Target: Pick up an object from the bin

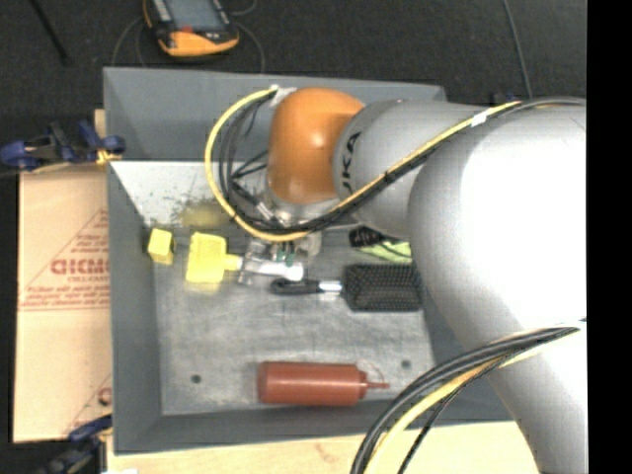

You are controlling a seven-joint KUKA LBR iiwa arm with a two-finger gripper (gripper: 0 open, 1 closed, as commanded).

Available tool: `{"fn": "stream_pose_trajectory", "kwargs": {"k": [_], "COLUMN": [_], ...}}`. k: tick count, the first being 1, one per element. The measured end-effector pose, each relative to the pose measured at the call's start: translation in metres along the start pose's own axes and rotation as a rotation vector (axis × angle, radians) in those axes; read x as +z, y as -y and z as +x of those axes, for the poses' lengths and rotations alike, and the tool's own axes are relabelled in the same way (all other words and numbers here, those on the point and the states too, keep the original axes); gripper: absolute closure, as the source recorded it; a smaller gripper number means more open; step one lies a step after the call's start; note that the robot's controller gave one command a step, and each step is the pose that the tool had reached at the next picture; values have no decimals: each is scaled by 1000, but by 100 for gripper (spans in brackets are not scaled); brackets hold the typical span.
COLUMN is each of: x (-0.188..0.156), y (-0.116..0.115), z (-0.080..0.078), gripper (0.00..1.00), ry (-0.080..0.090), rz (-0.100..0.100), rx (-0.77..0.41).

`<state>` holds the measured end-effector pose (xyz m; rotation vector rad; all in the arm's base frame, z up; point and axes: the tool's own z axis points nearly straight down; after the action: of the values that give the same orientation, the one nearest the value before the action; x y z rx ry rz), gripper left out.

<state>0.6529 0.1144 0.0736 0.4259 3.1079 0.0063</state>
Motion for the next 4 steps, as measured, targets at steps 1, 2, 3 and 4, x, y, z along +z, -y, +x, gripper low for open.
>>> {"fn": "stream_pose_trajectory", "kwargs": {"k": [1,2,3,4], "x": [0,-4,-22,-38], "y": [0,1,2,1], "z": [0,1,2,0], "gripper": [100,100,100,100], "ry": [0,-3,-8,-1], "rz": [0,2,5,2], "rx": [0,0,1,1]}}
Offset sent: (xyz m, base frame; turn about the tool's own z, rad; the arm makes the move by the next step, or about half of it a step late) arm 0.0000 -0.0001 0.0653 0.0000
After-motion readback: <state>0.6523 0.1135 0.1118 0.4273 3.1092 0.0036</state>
